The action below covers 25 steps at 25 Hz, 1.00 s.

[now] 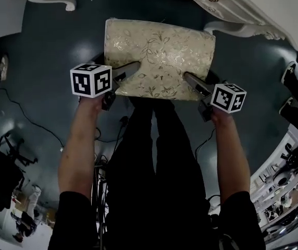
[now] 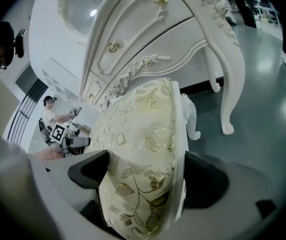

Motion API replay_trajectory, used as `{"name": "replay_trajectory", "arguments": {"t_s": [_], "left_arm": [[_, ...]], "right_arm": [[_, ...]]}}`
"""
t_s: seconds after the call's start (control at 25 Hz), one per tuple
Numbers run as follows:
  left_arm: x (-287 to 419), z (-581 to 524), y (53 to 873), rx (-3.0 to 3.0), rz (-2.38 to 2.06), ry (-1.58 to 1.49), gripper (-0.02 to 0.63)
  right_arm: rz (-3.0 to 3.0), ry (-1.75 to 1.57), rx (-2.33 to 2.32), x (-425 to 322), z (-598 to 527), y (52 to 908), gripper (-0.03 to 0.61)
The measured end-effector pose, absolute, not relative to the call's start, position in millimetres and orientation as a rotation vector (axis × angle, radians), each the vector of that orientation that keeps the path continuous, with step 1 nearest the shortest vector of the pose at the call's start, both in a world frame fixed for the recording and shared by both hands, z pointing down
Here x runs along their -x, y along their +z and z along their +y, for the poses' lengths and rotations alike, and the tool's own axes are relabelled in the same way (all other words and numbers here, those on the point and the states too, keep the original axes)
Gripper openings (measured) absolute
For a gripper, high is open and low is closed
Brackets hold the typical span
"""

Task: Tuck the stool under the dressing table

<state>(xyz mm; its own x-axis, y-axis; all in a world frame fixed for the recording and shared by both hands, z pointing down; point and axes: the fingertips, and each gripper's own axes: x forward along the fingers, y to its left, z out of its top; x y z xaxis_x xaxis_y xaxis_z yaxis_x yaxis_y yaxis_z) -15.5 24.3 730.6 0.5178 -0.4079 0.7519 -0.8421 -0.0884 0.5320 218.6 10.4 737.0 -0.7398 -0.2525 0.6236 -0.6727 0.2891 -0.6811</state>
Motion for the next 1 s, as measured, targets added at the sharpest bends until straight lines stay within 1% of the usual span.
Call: {"name": "replay_trajectory", "arguments": {"t_s": [0.48,1.0], "left_arm": [[17.1,12.0,718.8,-1.717,-1.04,0.579,0.574],[18.8,11.2,722.7,-1.743,-1.037,0.515,0.574]], "right_arm": [[-2.181,1.518,-0.918,-217.5,13.9,734.0,0.443],[-2.201,1.47,-0.959,-217.7,12.9,732.4,0.443]]}}
